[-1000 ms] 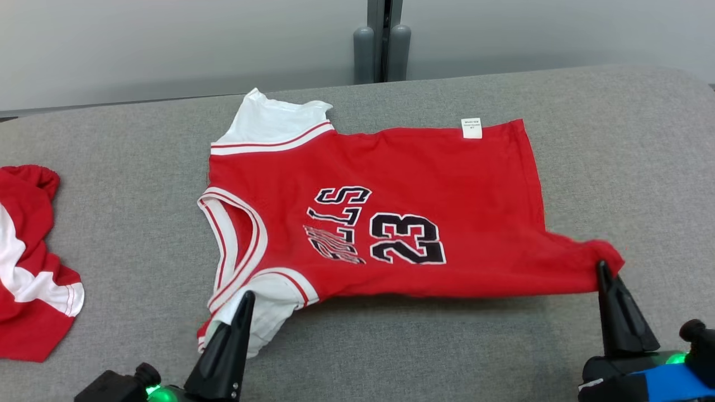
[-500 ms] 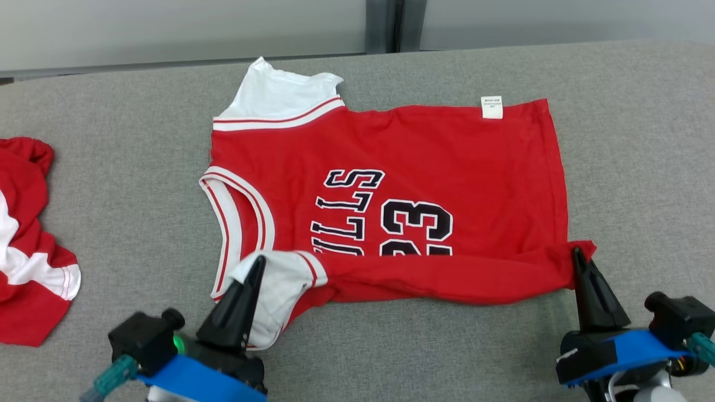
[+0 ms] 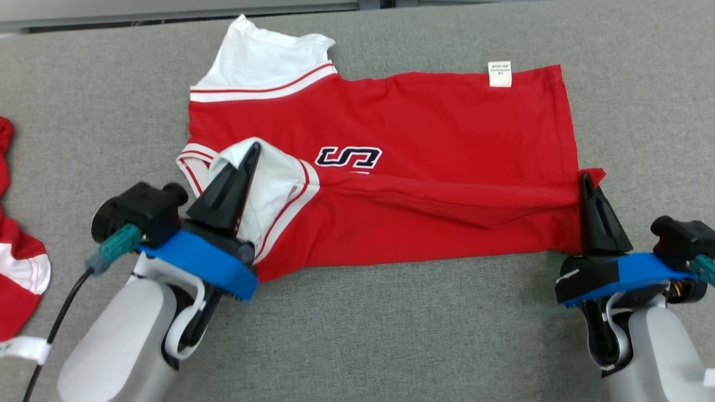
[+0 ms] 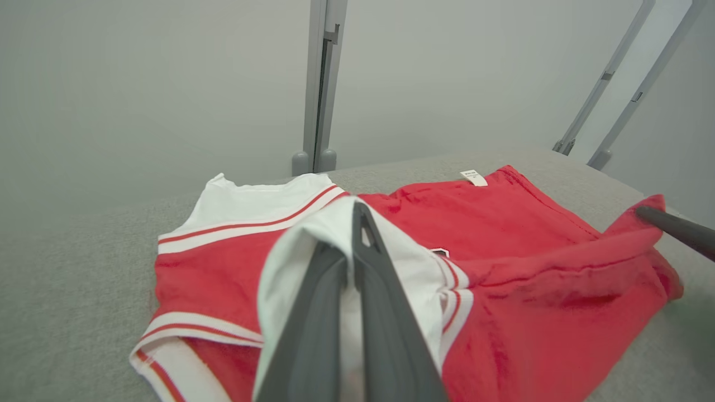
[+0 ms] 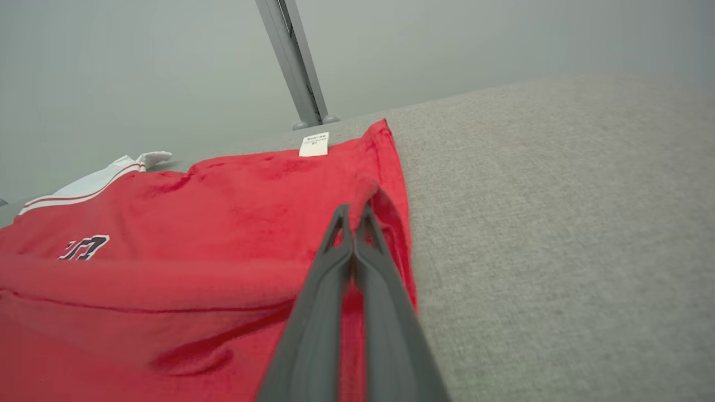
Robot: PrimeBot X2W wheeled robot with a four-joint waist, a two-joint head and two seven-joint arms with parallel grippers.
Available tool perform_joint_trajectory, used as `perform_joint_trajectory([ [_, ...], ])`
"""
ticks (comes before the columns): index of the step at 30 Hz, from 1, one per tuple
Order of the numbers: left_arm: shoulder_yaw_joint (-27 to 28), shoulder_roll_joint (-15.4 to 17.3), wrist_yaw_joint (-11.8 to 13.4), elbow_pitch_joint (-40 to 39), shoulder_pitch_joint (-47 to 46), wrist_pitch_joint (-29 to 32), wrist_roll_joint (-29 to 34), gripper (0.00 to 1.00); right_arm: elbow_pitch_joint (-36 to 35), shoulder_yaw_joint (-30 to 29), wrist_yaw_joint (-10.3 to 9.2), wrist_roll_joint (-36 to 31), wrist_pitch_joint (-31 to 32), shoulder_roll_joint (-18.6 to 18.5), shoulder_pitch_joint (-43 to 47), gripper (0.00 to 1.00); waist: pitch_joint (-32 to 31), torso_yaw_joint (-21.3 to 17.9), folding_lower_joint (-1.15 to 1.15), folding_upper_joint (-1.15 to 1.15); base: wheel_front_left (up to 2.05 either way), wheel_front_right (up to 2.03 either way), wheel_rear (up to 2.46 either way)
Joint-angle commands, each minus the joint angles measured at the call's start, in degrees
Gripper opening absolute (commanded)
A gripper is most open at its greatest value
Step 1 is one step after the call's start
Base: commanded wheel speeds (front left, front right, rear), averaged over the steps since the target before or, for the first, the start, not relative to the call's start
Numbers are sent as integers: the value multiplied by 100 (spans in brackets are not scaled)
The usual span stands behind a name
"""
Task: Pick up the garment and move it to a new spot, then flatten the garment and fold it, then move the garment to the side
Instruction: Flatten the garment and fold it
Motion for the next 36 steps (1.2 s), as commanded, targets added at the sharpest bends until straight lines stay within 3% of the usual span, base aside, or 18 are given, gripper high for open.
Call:
perform_joint_trajectory([
  [1, -55, -64, -31, 166, -201, -14, 34, 0, 152, -38, 1, -70, -20, -6, -188, 0, 85, 11, -1, 0, 0, 0, 0],
  [7, -252, -222, -97, 958, -822, -145, 60, 0, 656, 5, 1, -161, -190, -6, -629, 0, 275, -40, -1, 0, 0, 0, 0],
  [8, -275, -248, -107, 1063, -893, -184, 51, 0, 725, 17, 1, -164, -209, -6, -689, 5, 292, -51, -1, 0, 0, 0, 0],
  [10, -318, -278, -120, 1273, -1024, -239, 32, 0, 859, 77, 1, -204, -264, -5, -799, 38, 313, -65, -1, 0, 0, 0, 0],
  [11, -343, -296, -117, 1373, -1071, -252, 15, 0, 928, 102, 1, -211, -285, -5, -844, 96, 318, -69, -1, 0, 0, 0, 0],
  [12, -362, -316, -121, 1452, -1123, -304, 22, 40, 983, 119, 1, -245, -309, -6, -885, 100, 320, -72, -1, 0, 0, 0, 0],
  [13, -382, -356, -125, 1512, -1164, -350, 16, 100, 1032, 130, 1, -272, -337, -6, -927, 100, 316, -72, -1, 0, 0, 0, 0],
  [23, -261, -373, -104, 1406, -697, -672, -283, 100, 775, -38, 1, -551, -465, -6, -669, 100, -120, 34, -1, 0, 0, 0, 0],
  [29, 32, -172, 134, 863, 176, -558, -790, 100, 230, -139, 1, -684, -300, -6, -137, 100, -565, 95, -1, 0, 0, 0, 0],
  [36, 236, 23, 580, 402, 1210, 164, -1496, 100, -379, -125, 1, -702, 138, -5, 507, 100, -801, 65, -1, 0, 0, 0, 0],
])
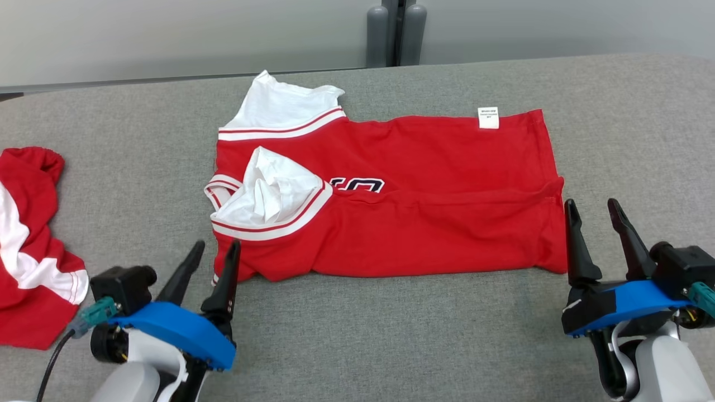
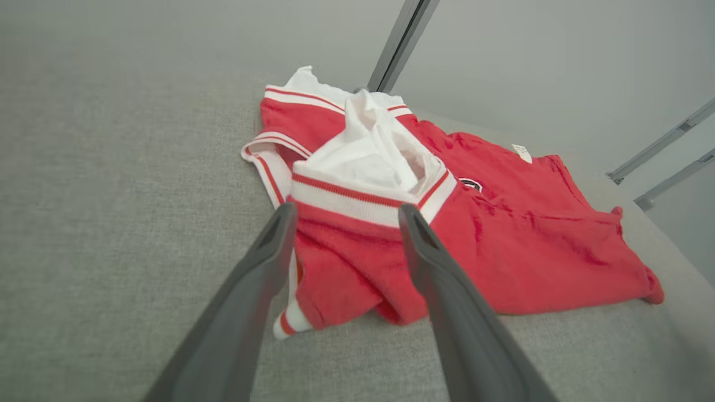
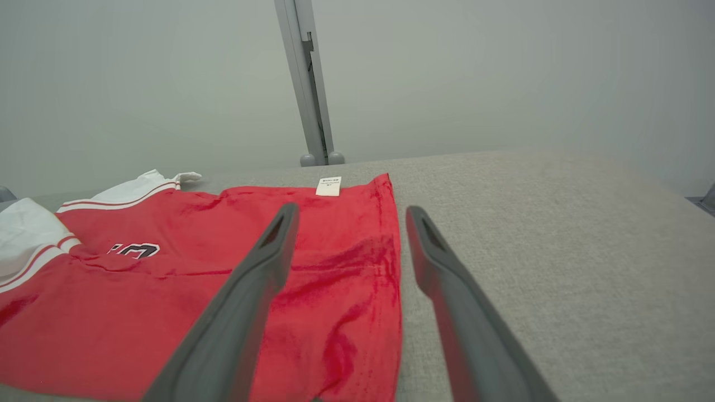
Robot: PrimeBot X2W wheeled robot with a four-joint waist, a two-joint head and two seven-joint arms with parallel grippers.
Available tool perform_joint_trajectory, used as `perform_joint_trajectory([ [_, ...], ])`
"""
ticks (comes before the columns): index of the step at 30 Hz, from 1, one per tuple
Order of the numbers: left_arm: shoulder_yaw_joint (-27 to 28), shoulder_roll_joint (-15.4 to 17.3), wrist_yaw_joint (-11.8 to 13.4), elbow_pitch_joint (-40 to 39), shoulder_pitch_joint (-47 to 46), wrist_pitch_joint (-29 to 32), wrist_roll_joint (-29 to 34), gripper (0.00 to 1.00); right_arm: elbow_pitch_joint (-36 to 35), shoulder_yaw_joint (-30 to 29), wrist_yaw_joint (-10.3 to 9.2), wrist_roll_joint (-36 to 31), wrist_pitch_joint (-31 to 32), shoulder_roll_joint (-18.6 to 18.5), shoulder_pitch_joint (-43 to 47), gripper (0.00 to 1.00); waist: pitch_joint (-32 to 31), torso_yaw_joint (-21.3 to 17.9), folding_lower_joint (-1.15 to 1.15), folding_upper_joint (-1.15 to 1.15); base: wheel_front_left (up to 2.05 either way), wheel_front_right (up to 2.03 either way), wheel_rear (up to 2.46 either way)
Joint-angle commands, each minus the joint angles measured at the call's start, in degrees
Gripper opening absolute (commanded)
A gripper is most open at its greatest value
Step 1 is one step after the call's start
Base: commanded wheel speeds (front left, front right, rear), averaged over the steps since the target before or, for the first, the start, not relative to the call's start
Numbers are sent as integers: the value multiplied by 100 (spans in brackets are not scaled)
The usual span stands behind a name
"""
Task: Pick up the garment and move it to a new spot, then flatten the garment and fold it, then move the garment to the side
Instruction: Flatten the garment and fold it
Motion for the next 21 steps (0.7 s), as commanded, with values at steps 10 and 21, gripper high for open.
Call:
perform_joint_trajectory([
  [10, 301, -43, 534, 119, 255, 602, -628, 100, -477, 5, 1, 72, 336, -5, 273, 100, 222, -239, 1, 0, 0, 0, 0],
  [21, 238, -93, 495, 143, 173, 813, -774, 0, 242, 110, 1, 150, 716, -5, 81, 100, 379, -263, 1, 0, 0, 0, 0],
])
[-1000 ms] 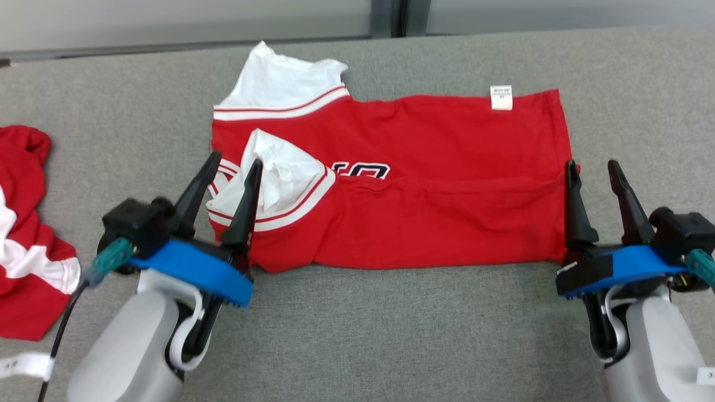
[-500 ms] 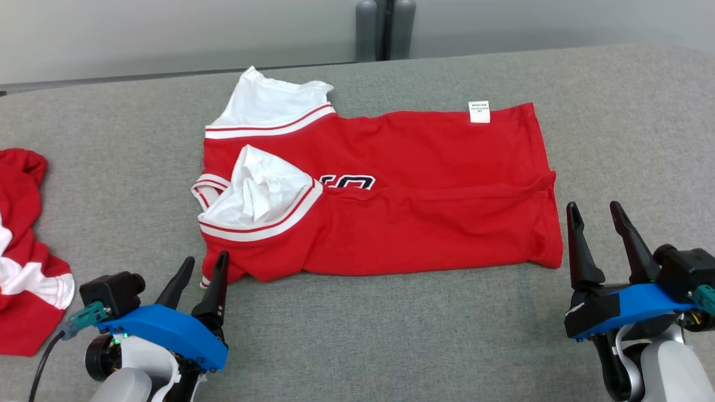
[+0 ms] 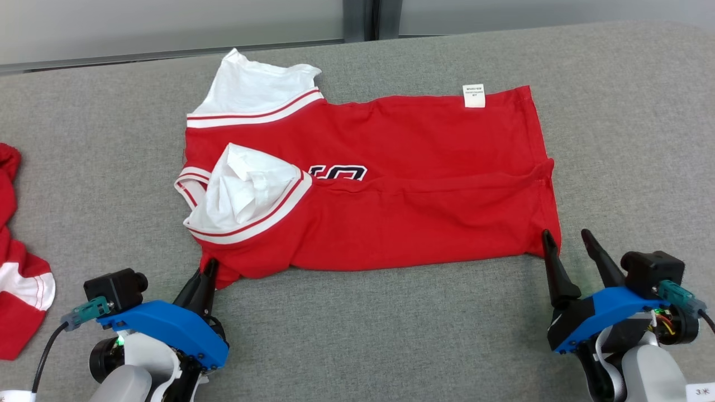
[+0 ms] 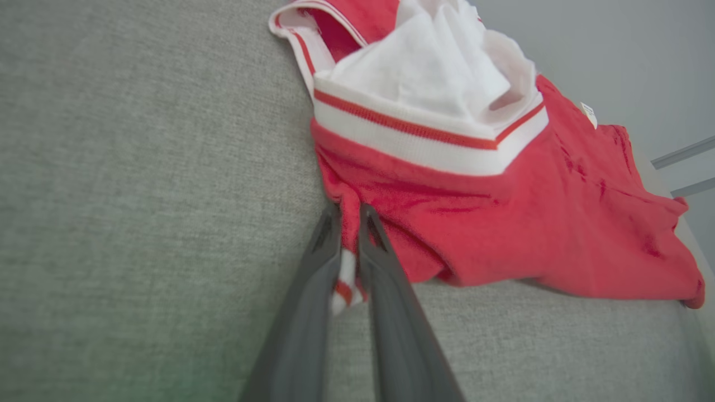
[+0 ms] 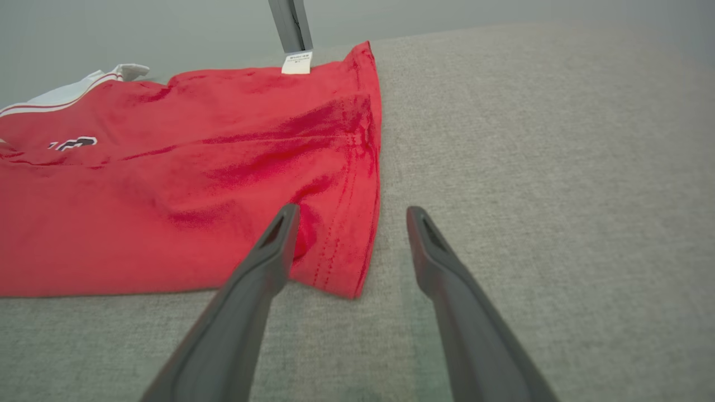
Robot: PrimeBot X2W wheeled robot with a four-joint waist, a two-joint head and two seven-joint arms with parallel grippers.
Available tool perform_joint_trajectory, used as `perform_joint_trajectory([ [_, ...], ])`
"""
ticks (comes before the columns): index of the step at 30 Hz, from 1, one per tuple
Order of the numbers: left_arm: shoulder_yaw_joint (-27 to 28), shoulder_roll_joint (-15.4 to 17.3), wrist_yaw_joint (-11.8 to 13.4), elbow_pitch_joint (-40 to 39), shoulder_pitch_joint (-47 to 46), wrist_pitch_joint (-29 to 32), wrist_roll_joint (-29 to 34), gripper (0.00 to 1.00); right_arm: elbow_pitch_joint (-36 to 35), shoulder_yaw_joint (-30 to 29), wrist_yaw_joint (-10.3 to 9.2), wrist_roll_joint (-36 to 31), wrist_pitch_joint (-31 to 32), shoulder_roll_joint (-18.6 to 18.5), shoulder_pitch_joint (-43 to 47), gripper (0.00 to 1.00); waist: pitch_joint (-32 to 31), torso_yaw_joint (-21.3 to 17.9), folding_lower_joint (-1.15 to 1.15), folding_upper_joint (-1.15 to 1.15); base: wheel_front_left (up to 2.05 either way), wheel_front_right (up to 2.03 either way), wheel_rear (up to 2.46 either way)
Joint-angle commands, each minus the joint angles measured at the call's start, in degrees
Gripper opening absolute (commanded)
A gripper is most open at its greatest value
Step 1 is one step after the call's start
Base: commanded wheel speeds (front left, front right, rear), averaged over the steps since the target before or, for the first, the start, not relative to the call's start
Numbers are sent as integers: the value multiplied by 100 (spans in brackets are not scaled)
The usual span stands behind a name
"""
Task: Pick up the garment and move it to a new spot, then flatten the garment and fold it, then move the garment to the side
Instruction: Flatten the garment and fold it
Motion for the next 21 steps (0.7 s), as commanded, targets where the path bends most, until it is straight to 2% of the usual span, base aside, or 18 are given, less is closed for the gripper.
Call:
perform_joint_trajectory([
  [1, 1, 3, -1, -15, -64, -6, -13, 0, 109, 22, 1, 13, 23, -5, -98, 100, 2, 18, 0, 0, 0, 0, 0],
  [8, 24, 48, -89, -178, -154, -146, 67, 0, 1045, 95, 1, 126, 38, -6, -493, 100, 0, 122, 0, 0, 0, 0, 0],
  [9, 28, 58, -94, -213, -165, -156, 74, 0, 1185, 82, 1, 185, 32, -6, -559, 87, -2, 138, 0, 0, 0, 0, 0],
  [10, 30, 67, -99, -248, -173, -165, 69, 0, 1329, 89, 1, 217, 51, -5, -613, 37, -8, 153, 0, 0, 0, 0, 0],
  [12, 41, 97, -92, -343, -177, -171, 85, 0, 1568, 81, 1, 258, 13, -4, -721, 0, -25, 180, 0, 0, 0, 0, 0],
  [16, 72, 231, -56, -570, -121, -218, 166, 0, 1755, -56, 1, 337, -130, -7, -910, 0, -82, 212, 0, 0, 0, 0, 0],
  [21, 31, 446, 8, -1009, 162, -178, 273, 0, 1405, -322, 1, 71, -101, -12, -752, 0, -196, 209, 0, 0, 0, 0, 0],
])
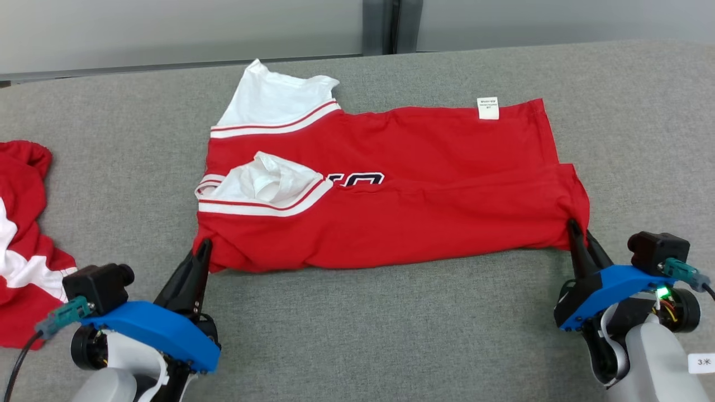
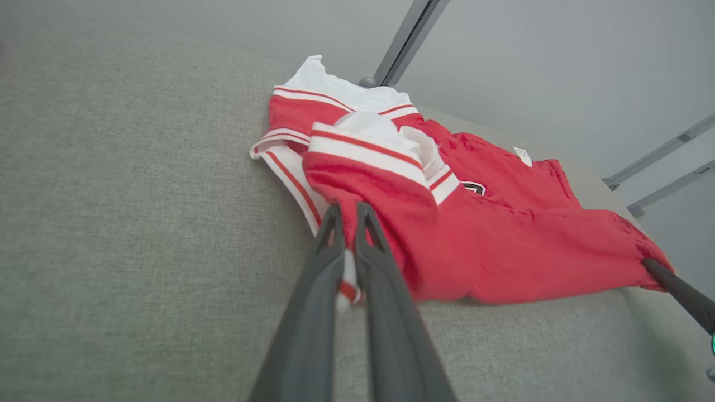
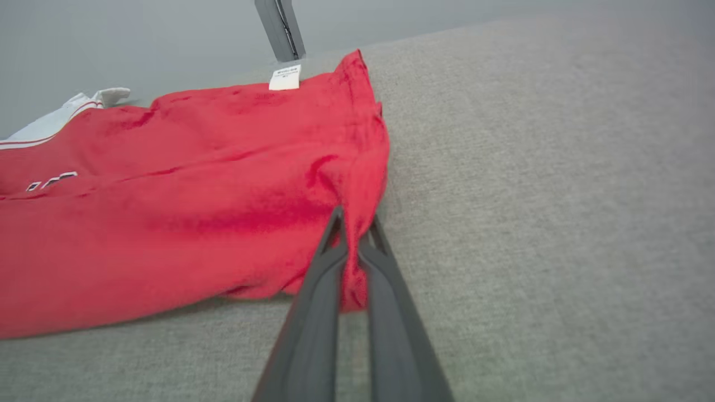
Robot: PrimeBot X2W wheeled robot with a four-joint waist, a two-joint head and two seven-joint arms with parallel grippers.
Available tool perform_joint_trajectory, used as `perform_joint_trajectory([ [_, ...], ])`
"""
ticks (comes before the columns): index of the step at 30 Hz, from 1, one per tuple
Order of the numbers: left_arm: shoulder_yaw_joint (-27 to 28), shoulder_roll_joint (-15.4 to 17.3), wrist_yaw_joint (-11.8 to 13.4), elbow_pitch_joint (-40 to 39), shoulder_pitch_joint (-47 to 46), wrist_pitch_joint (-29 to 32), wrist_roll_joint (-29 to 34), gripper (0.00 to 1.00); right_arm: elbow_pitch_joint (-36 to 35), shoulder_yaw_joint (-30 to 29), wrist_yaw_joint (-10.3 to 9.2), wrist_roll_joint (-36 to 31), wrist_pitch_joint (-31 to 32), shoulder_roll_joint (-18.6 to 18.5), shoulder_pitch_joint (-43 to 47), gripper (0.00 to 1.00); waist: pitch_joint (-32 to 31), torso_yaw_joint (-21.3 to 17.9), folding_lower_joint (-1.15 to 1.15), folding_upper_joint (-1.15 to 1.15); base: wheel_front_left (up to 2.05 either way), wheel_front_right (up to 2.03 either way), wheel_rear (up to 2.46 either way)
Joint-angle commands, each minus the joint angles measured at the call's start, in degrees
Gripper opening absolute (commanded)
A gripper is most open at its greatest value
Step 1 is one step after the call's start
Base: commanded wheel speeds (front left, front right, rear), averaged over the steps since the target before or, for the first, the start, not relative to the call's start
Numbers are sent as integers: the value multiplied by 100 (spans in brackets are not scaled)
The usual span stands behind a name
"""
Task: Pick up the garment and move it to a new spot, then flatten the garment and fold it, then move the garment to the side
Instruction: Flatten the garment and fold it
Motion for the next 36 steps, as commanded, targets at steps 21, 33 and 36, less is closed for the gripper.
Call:
perform_joint_trajectory([
  [21, 18, 360, 562, -1487, 2140, 117, -460, 0, -2164, -592, 0, 159, 1259, -19, 2123, 0, -255, -88, 0, 0, 0, 0, 0],
  [33, -102, 234, 356, -943, 1963, -51, -392, 100, -1940, -543, 1, 169, 1046, -19, 2184, 100, -429, -95, 0, 0, 0, 0, 0],
  [36, 5, 327, 343, -1072, 1824, -85, -340, 100, -2071, -629, 1, 132, 989, -19, 2160, 100, -452, -98, 0, 0, 0, 0, 0],
])
